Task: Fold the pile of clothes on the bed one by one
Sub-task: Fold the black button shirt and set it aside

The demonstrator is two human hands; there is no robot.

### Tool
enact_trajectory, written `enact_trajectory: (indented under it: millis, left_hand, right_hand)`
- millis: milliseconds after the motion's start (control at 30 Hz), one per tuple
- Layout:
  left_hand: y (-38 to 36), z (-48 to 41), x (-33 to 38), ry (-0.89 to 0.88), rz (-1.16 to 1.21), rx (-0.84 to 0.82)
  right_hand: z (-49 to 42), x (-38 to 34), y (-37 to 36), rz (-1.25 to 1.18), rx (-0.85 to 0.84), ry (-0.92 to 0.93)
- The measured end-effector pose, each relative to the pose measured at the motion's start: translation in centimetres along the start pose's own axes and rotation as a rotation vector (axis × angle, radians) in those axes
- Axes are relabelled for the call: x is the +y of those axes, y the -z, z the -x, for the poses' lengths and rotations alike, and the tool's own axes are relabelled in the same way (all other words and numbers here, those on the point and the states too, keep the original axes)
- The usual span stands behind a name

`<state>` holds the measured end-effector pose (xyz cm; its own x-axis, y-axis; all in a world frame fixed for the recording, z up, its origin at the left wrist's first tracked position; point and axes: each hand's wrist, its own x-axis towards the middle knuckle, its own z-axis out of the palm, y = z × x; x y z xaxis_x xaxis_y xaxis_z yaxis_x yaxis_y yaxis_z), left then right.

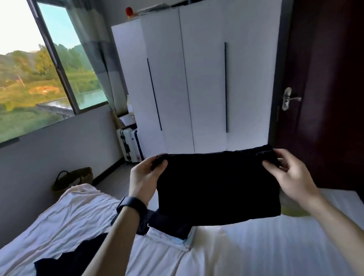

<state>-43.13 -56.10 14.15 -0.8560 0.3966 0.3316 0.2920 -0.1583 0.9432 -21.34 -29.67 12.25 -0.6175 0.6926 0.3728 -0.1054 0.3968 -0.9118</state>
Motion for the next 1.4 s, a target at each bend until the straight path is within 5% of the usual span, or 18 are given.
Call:
enact_trajectory:
  millis: [600, 1000, 1400]
  left_hand:
    - [-18.5, -25.2, -9.3, 0.026, -0.102, 0.179]
    - [-21.0, -44.7, -18.6, 0.070, 0.000, 0.338]
    - [-19.4, -56.5, -27.9, 0.066, -0.188, 0.588]
  right_hand:
    - [-35.3, 14.0, 3.8, 0.042, -0.166, 0.031]
    - [-58.0, 22.9, -5.8, -0.010, -0.286, 0.002]
    - [-76.5, 33.0, -20.3, -0.097, -0.634, 0.020]
